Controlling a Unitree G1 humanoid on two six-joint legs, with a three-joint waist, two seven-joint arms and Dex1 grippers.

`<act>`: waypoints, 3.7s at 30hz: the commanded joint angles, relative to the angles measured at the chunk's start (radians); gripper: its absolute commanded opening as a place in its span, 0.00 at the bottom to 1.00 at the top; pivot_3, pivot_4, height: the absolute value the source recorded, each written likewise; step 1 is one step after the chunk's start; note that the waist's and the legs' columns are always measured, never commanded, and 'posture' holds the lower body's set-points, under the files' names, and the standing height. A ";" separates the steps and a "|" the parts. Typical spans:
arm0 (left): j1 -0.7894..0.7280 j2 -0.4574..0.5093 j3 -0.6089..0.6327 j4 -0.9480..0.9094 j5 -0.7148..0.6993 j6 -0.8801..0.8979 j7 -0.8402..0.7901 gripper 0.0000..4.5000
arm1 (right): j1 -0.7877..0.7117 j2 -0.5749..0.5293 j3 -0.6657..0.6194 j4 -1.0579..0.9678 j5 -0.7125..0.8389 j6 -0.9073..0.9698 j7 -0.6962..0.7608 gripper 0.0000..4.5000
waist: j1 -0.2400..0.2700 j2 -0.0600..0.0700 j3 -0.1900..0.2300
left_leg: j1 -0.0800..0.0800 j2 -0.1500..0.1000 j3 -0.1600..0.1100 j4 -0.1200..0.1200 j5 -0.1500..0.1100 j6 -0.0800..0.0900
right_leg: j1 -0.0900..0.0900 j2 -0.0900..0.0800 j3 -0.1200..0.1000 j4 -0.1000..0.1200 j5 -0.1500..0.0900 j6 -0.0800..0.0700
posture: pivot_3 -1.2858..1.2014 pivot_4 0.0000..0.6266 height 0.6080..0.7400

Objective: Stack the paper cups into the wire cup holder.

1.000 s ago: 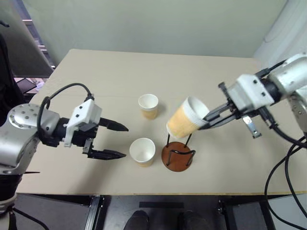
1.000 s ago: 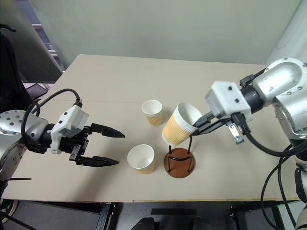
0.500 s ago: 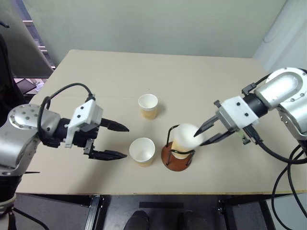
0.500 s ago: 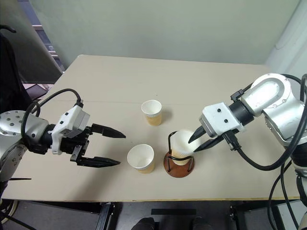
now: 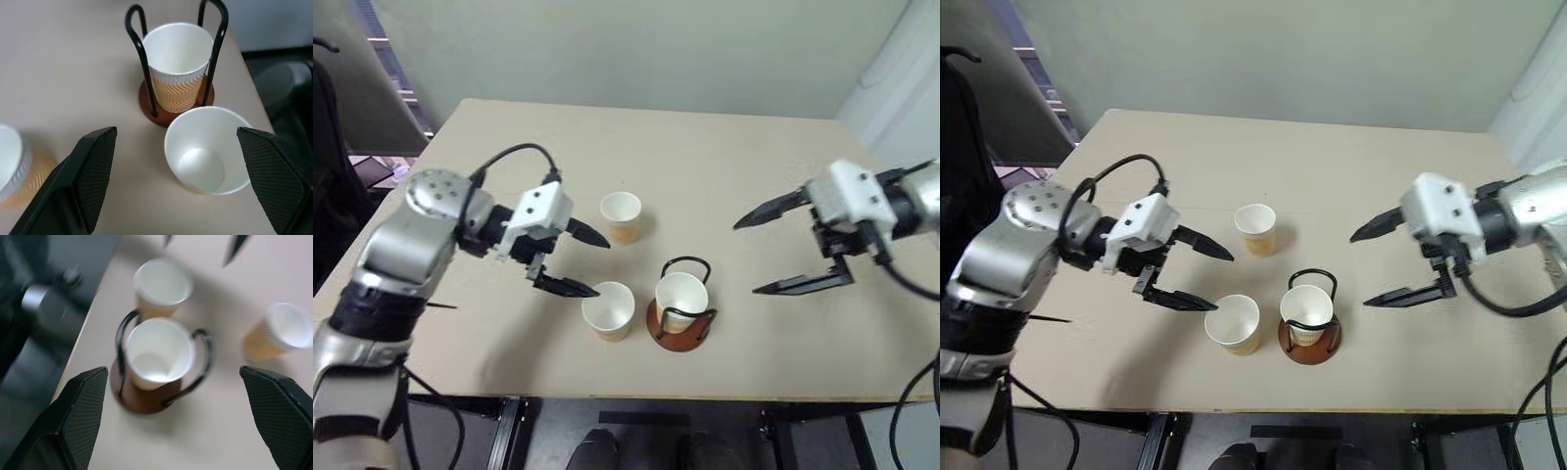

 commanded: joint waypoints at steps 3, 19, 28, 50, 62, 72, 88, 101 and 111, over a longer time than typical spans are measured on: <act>-0.110 -0.017 -0.140 0.137 0.070 -0.178 -0.047 0.94 | 0.054 -0.027 -0.221 -0.123 0.190 0.150 -0.101 0.99 | -0.002 0.000 0.000 | 0.000 0.000 0.001 0.000 0.000 0.000 | 0.000 0.000 0.000 -0.001 0.000 0.000 | 0.52 0.24 1.00; -0.277 -0.050 -0.457 0.285 0.041 -0.413 -0.047 0.57 | 0.386 -0.085 -0.584 -0.299 0.340 0.287 -0.254 1.00 | 0.001 0.000 0.000 | -0.002 -0.002 0.000 0.003 0.001 0.003 | 0.000 -0.001 0.001 -0.004 0.003 0.005 | 0.52 0.24 1.00; -0.294 -0.044 -0.472 0.300 0.019 -0.421 -0.047 0.01 | 0.506 -0.062 -0.713 -0.309 0.381 0.305 -0.257 1.00 | 0.004 0.000 0.000 | -0.005 -0.002 0.001 0.003 0.001 0.003 | 0.000 -0.001 0.000 -0.003 0.004 0.006 | 0.52 0.24 1.00; -0.638 0.015 -0.450 0.429 -0.307 -0.408 -0.047 0.01 | 0.807 0.100 -0.853 -0.368 0.398 0.189 -0.381 1.00 | -0.002 -0.001 0.000 | -0.006 -0.006 0.001 0.008 -0.001 0.009 | 0.001 -0.003 0.001 -0.009 0.004 0.008 | 0.52 0.24 1.00; -0.781 -0.180 -0.636 0.487 -0.437 -0.452 -0.047 0.01 | 0.799 0.080 -0.793 -0.391 0.387 0.170 -0.449 1.00 | 0.007 -0.001 0.000 | -0.014 -0.008 0.003 0.014 -0.002 0.012 | 0.001 -0.006 0.001 -0.016 0.010 0.017 | 0.52 0.24 1.00; -0.794 -0.221 -0.741 0.477 -0.433 -0.493 -0.047 0.01 | 0.836 0.071 -0.849 -0.420 0.412 0.186 -0.473 1.00 | 0.010 -0.001 0.001 | -0.015 -0.008 0.009 0.015 -0.002 0.012 | 0.001 -0.005 0.002 -0.016 0.010 0.018 | 0.52 0.24 1.00; -0.771 -0.304 -0.777 0.534 -0.300 -0.545 -0.047 0.01 | 0.883 0.085 -0.873 -0.451 0.427 0.182 -0.518 1.00 | 0.017 -0.001 0.001 | -0.015 -0.008 0.010 0.017 -0.003 0.013 | 0.002 -0.004 0.002 -0.015 0.011 0.019 | 0.52 0.24 1.00; -0.761 -0.358 -0.731 0.599 -0.270 -0.572 -0.047 0.83 | 0.881 0.081 -0.849 -0.451 0.418 0.171 -0.542 1.00 | 0.018 -0.001 0.001 | -0.015 -0.008 0.010 0.018 -0.003 0.014 | 0.003 -0.005 0.002 -0.015 0.011 0.020 | 0.52 0.24 1.00; -0.766 -0.374 -0.454 1.121 0.076 -0.629 0.072 0.83 | 0.875 0.073 -0.819 -0.422 0.386 0.149 -0.523 1.00 | 0.009 0.000 0.000 | -0.013 -0.007 0.015 0.018 -0.003 0.014 | 0.002 -0.004 0.005 -0.016 0.011 0.021 | 0.52 0.24 1.00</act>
